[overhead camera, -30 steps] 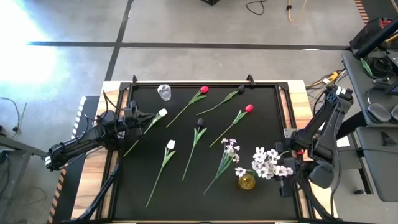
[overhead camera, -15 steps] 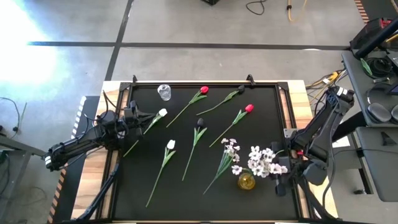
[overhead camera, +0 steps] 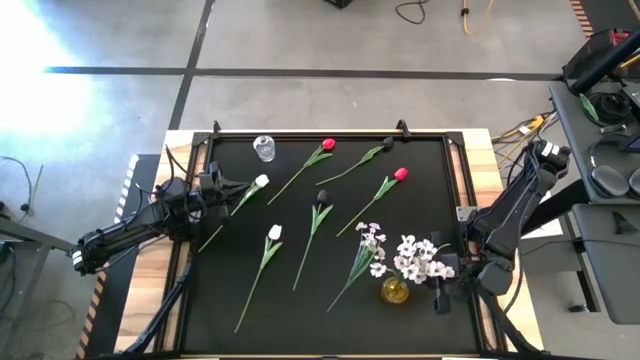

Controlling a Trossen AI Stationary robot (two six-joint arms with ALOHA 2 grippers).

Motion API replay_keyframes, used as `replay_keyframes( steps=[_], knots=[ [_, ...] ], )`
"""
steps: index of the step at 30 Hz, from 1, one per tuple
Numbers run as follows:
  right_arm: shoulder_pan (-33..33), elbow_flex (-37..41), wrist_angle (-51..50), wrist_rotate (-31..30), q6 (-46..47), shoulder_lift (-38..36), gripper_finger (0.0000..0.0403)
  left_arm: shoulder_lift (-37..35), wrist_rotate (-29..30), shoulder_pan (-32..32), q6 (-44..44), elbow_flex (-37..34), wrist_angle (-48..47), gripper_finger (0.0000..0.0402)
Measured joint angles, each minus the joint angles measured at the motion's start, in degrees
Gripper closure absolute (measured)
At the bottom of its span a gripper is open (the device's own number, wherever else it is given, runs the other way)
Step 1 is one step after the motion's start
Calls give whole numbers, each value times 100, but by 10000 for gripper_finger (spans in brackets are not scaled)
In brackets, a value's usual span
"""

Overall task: Sort flowers into vase by color
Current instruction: Put the top right white flower into the yellow vase

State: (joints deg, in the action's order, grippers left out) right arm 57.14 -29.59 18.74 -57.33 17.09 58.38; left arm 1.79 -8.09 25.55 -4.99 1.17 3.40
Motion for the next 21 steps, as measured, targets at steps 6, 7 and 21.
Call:
replay_keyframes(
  steps=[6, 7, 21],
  knots=[
    [-63, 14, 10, -20, 89, 363, 385, 1, 0, -1, -1, 0, 0, 402],
    [-77, 14, 16, -18, 88, 436, 382, 1, 1, -1, -1, 0, 0, 402],
    [-94, -402, -44, 36, 91, 1077, 286, 1, 0, 0, -2, -1, 2, 402]
  ],
)
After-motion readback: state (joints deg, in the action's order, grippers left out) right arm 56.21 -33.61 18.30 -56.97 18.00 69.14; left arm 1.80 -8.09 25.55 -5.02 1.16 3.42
